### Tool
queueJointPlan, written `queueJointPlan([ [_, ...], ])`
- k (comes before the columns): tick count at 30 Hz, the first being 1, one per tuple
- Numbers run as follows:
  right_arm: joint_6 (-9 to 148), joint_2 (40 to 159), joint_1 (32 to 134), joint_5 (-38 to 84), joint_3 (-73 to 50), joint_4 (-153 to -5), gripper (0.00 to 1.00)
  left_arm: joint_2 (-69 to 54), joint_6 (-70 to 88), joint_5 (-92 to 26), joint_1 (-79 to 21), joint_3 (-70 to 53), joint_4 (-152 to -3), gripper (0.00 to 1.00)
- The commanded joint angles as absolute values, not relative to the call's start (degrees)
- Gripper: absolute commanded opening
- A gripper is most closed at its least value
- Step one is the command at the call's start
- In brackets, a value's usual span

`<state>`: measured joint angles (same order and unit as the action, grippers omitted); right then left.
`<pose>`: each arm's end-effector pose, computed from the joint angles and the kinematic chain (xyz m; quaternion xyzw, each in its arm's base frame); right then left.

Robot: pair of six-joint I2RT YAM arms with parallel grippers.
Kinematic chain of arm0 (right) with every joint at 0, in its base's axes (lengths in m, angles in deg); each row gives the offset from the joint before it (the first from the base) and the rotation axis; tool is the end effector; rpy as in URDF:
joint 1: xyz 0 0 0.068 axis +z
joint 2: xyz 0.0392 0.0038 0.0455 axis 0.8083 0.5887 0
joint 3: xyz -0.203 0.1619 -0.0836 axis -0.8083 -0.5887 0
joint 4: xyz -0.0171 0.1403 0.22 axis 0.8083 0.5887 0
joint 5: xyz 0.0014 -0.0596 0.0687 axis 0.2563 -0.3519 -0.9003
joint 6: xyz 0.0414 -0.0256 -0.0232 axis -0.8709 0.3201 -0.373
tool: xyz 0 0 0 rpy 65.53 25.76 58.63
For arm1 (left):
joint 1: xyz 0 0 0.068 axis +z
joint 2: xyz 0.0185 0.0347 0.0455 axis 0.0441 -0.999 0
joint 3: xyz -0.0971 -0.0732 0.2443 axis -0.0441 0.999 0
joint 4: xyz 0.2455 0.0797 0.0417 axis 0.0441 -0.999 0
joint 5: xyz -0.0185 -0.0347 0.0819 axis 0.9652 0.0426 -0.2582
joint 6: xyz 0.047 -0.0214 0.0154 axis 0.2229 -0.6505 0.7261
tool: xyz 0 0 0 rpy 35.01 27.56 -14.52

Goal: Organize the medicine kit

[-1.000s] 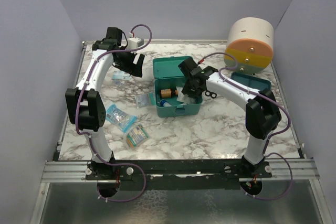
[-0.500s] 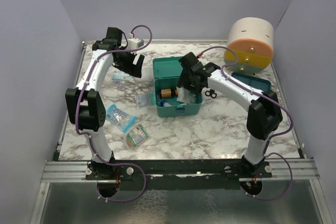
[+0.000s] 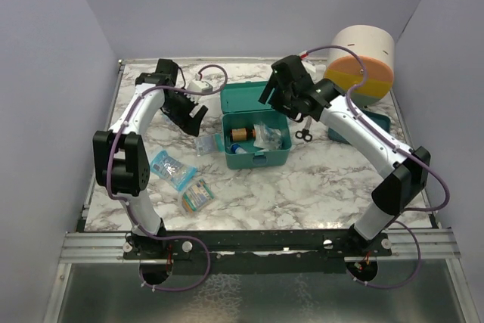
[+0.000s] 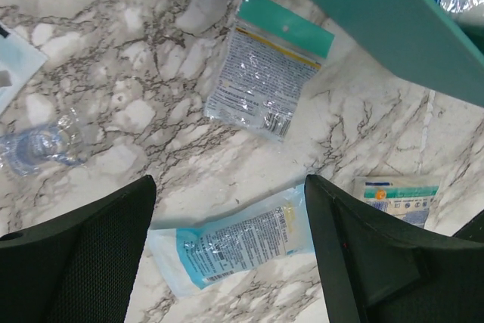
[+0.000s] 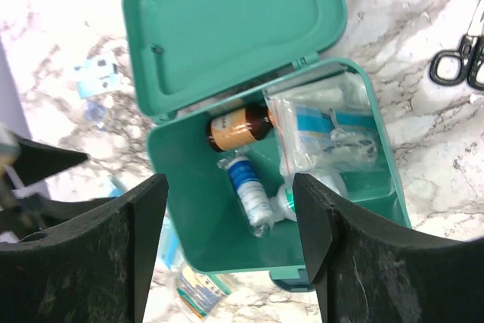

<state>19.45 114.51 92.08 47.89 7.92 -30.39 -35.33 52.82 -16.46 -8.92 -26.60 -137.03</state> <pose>0.2917 0.2160 0.3482 0.1984 0.9107 0.1532 0.3284 0.3629 -0.0557 0.2739 0.3551 0.8957 -0.1692 0.2073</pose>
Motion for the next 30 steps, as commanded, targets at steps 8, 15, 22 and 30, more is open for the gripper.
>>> queueJointPlan([
  [8,18.4,111.1,91.9,54.1,10.8,-27.4,0.68,-36.1,66.4,-13.5,-15.1,-20.5,-134.2,0.8],
  [15,16.3,107.4,91.8,58.8,9.5,-24.7,0.68,-37.4,68.0,-14.7,-16.5,-15.2,-129.0,0.8],
  [22,13.1,102.5,91.6,64.7,8.7,-19.2,0.68,-38.7,70.3,-16.8,-16.6,-9.7,-123.1,0.8],
  [30,9.0,99.5,91.4,65.5,6.4,-16.1,0.68,-41.2,70.8,-17.1,-16.7,-8.8,-120.9,0.77],
])
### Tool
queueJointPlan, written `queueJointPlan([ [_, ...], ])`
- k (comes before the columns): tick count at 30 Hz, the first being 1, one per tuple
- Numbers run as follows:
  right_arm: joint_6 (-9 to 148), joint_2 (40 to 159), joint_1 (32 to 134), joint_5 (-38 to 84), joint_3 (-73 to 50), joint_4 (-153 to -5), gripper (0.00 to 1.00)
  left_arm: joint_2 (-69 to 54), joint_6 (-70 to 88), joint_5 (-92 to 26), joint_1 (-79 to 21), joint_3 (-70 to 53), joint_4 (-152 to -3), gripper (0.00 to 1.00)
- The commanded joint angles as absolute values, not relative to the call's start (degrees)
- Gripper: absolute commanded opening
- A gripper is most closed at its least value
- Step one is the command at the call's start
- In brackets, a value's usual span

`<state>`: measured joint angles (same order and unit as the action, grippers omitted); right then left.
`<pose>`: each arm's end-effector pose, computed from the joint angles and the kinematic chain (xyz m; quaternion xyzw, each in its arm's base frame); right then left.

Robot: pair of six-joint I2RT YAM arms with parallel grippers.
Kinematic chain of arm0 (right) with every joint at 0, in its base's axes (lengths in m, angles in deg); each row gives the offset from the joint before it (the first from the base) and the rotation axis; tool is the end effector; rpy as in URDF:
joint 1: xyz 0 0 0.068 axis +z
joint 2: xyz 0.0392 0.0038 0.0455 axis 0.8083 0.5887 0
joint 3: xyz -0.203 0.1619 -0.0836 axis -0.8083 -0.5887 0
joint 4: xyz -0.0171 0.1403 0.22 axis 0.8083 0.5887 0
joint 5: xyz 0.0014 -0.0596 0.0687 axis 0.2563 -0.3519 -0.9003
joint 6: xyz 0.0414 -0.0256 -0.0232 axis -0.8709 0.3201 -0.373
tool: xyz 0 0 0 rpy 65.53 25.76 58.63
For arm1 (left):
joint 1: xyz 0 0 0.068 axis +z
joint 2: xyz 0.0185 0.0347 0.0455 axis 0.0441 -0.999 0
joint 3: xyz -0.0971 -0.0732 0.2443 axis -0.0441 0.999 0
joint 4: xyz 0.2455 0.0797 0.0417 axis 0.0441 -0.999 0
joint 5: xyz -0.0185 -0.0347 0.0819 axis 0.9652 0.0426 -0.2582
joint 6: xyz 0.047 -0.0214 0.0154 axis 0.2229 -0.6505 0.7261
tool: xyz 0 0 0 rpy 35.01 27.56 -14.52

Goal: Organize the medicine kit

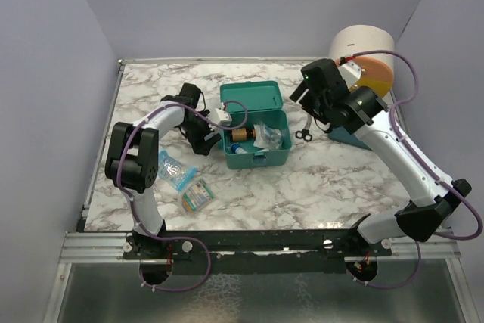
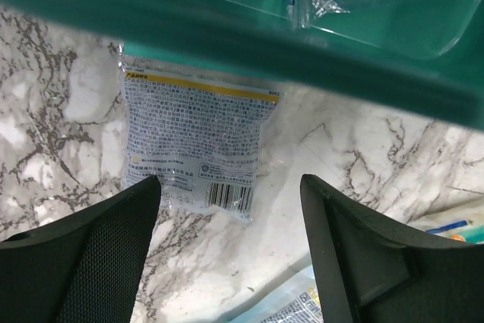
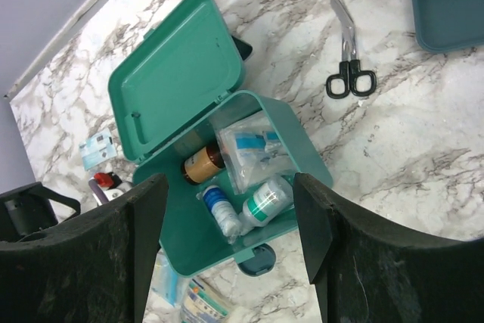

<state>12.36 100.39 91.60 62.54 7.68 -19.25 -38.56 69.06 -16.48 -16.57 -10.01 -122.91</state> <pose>0.2321 0.1557 0.4106 0.2977 0.8523 0.1085 0.4161 0.3430 -0.1012 0.1814 0.5274 0.8143 -0.1689 0.1739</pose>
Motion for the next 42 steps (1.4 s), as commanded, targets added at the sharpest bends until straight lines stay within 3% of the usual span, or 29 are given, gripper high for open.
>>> queueJointPlan([
  [1,8.5,99.4,91.4,65.4,6.1,-15.9,0.68,-41.5,70.9,-17.1,-16.7,-8.9,-120.8,0.75],
  [7,6.6,98.4,91.4,65.1,4.3,-15.5,0.68,-41.5,71.0,-17.5,-16.7,-7.5,-120.5,0.63],
  [15,4.7,97.4,91.4,64.8,1.7,-15.4,0.68,-41.0,69.6,-17.7,-16.7,-4.3,-119.2,0.37],
  [19,4.1,96.7,91.4,64.8,0.5,-15.6,0.68,-40.6,69.1,-18.1,-16.7,-3.3,-118.7,0.33],
  [20,4.0,96.7,91.4,64.8,0.3,-15.7,0.68,-40.5,69.0,-18.2,-16.7,-3.2,-118.7,0.26],
  [22,3.9,96.5,91.3,64.8,0.0,-15.6,0.68,-40.5,68.5,-18.5,-16.7,-3.6,-118.7,0.02],
  [23,3.8,96.4,91.2,64.8,-0.1,-15.6,0.68,-40.4,67.9,-18.9,-16.6,-4.1,-118.7,0.0],
  [35,4.4,97.6,91.2,67.2,2.4,-15.9,0.68,-37.5,64.3,-19.2,-13.5,-28.3,-135.1,0.0],
  [42,6.5,98.8,90.7,67.1,3.3,-18.8,0.68,-38.0,62.1,-18.4,-18.6,-40.2,-143.4,0.0],
])
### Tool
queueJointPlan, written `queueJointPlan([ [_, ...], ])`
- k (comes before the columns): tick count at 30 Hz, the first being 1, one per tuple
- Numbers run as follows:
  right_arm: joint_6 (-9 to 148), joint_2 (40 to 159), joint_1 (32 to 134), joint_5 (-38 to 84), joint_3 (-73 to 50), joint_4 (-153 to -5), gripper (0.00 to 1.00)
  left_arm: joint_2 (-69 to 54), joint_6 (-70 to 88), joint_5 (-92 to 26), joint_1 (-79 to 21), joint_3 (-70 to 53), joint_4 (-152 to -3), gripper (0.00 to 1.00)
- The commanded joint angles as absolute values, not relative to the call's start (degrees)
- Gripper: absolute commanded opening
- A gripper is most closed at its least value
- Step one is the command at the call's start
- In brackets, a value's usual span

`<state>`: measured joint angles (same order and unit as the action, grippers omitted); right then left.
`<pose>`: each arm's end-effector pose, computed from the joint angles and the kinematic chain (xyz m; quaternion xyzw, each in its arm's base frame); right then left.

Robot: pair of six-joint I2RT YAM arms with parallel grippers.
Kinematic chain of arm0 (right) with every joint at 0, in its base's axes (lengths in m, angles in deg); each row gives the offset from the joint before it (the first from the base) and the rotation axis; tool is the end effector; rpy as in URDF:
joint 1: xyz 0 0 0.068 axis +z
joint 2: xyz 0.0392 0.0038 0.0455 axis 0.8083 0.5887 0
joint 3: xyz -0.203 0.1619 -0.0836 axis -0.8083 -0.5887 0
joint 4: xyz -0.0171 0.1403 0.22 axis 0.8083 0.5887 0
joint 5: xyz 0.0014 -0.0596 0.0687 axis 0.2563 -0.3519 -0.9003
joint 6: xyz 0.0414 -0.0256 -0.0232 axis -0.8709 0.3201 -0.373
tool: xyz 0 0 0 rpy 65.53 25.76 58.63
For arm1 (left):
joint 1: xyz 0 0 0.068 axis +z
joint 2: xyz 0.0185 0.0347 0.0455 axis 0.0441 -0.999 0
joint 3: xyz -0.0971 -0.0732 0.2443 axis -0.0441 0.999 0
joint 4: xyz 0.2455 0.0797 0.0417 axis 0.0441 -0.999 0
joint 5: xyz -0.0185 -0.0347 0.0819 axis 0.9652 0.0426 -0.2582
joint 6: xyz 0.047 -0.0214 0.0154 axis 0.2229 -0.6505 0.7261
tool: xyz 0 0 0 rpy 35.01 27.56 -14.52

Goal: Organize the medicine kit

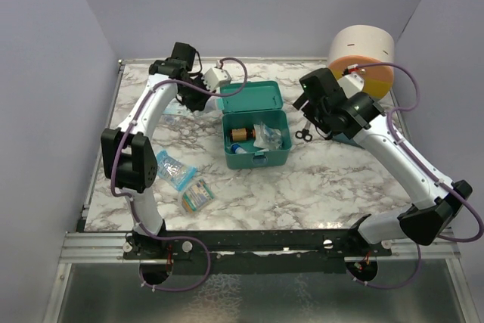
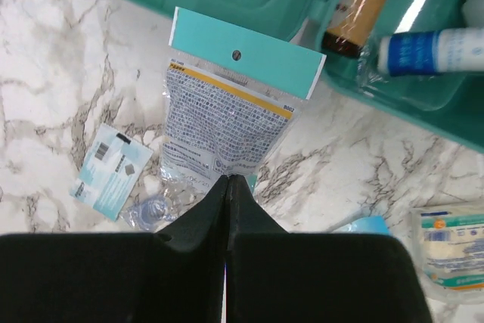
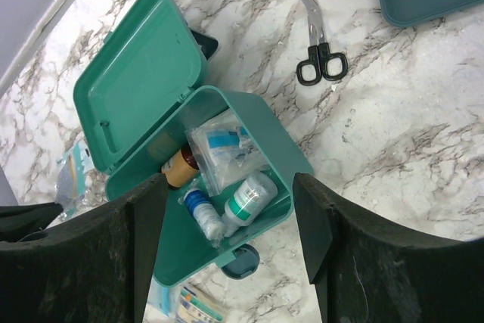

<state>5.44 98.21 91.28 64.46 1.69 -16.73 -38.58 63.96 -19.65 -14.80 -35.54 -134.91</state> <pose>0.2239 0.1462 0.3870 0.3460 0.8472 0.0787 0.3953 0.3816 -0.0965 0.3001 0.4871 0.8225 -0.1131 0.2709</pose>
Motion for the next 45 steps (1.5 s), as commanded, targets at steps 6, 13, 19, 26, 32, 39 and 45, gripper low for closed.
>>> queueJointPlan([
  [6,7.2,98.5,90.1,67.3,3.4,-19.8,0.68,-40.1,57.7,-17.1,-26.6,-48.5,-146.2,0.0],
  [13,4.9,96.0,89.7,70.1,3.4,-17.7,0.68,-43.1,56.0,-15.3,-33.8,-51.3,-145.9,0.0],
  [19,1.3,93.6,89.4,75.0,5.0,-12.4,0.68,-45.8,55.1,-15.4,-36.5,-51.8,-144.1,0.0],
  [26,3.5,93.3,88.8,78.2,9.2,-10.4,0.68,-49.6,53.4,-16.6,-39.1,-54.3,-142.6,0.0],
  [32,4.8,92.9,88.4,78.0,9.2,-11.2,0.69,-52.4,51.3,-17.8,-40.8,-55.6,-140.4,0.0],
  [39,4.9,91.9,88.1,76.7,8.3,-11.3,0.69,-57.2,49.1,-22.3,-42.6,-58.7,-139.1,0.0],
  [45,5.1,90.8,87.8,76.3,7.1,-10.9,0.69,-61.5,47.1,-27.0,-43.9,-63.9,-139.0,0.0],
])
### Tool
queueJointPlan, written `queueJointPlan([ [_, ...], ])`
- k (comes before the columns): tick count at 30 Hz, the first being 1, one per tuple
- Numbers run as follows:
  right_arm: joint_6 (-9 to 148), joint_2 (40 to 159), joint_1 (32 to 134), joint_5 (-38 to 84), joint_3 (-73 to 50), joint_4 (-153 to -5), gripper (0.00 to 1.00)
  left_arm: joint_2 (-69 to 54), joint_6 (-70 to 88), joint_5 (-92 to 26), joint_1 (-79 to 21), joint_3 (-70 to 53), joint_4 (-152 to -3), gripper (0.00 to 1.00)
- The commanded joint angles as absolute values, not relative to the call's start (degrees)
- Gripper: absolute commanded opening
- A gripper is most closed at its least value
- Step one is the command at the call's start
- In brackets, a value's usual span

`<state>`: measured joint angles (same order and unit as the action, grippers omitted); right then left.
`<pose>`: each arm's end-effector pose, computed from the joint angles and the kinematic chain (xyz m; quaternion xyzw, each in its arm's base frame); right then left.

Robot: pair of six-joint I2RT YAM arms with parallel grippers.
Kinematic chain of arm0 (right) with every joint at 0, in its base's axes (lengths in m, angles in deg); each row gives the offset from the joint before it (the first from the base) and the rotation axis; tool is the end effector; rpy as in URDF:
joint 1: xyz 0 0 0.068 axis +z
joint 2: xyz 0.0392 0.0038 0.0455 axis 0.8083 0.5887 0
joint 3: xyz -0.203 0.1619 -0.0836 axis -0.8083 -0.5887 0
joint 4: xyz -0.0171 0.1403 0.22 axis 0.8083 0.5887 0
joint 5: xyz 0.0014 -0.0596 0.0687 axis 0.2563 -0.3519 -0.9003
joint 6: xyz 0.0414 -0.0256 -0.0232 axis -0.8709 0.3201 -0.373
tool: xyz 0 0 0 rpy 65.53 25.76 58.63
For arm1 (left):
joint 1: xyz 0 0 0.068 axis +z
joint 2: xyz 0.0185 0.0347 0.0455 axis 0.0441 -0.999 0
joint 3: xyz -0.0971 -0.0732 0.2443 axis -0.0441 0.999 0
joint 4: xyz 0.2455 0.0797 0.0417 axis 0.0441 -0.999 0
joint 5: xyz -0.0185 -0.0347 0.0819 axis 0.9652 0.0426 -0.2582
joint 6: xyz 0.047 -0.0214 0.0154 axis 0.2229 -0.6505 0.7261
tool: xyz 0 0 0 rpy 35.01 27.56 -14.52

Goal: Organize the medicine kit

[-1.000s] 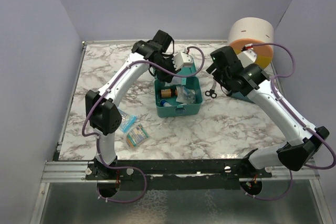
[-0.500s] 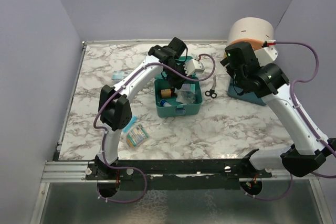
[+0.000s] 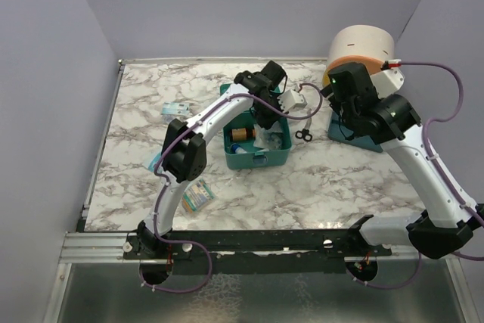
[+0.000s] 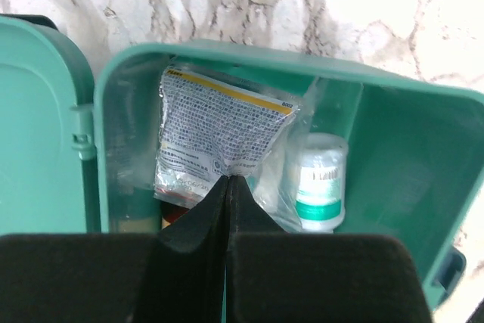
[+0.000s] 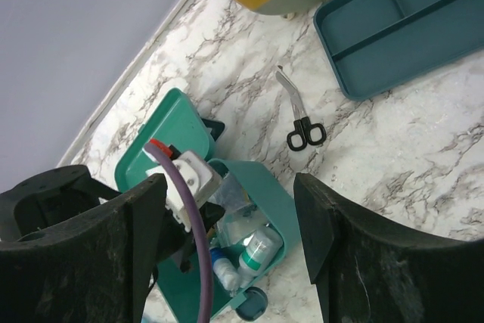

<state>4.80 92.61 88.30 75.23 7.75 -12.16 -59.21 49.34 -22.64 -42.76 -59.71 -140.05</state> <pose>0.1989 0.1060 0.4374 0.4038 0.7737 0.0597 0.4845 0.3540 -0.3144 0.2713 0.5769 0.7713 -0.1782 0.2014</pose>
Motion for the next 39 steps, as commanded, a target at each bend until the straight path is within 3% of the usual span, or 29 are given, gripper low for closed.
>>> queueJointPlan([
  [1,5.3,90.8,87.7,76.3,7.1,-11.0,0.7,-61.8,46.9,-27.2,-44.0,-64.7,-139.1,0.0],
  [2,5.4,90.9,87.6,76.3,7.0,-11.0,0.7,-62.1,46.8,-27.4,-44.3,-65.1,-139.1,0.01],
  [4,6.1,90.9,87.4,76.1,6.9,-11.2,0.7,-62.0,46.6,-27.2,-44.6,-65.6,-139.4,0.14],
  [7,7.0,90.9,87.1,75.6,6.4,-12.1,0.71,-60.5,46.4,-26.1,-44.6,-64.9,-139.8,0.46],
  [10,7.6,91.0,86.8,74.6,5.6,-13.0,0.71,-57.2,46.2,-25.9,-44.7,-62.8,-139.8,0.61],
  [15,8.9,91.1,86.6,73.1,3.8,-15.4,0.72,-50.2,42.9,-28.0,-44.6,-59.3,-139.7,0.64],
  [18,13.1,92.6,86.5,71.6,3.8,-18.7,0.81,-44.8,36.7,-31.6,-43.3,-56.5,-136.5,0.64],
  [19,15.1,93.9,86.3,70.8,4.1,-19.9,0.89,-42.9,34.5,-32.9,-42.6,-55.5,-135.3,0.65],
  [20,17.6,95.3,86.4,70.0,4.6,-21.5,0.97,-41.1,33.3,-34.9,-42.0,-54.5,-134.4,0.73],
  [24,28.1,102.3,86.1,65.6,8.3,-26.4,0.99,-33.9,31.6,-43.0,-37.9,-48.8,-130.4,0.97],
  [25,30.9,104.5,86.1,64.6,10.0,-27.3,0.99,-31.9,30.0,-43.3,-35.1,-46.7,-129.2,0.99],
  [33,41.6,119.6,86.0,57.8,24.7,-31.0,1.0,-17.9,12.3,-41.6,-10.8,-23.2,-123.2,0.99],
  [39,43.0,125.3,85.9,58.4,30.1,-30.5,1.0,-11.3,0.0,-46.8,-10.0,-8.8,-122.4,0.99],
])
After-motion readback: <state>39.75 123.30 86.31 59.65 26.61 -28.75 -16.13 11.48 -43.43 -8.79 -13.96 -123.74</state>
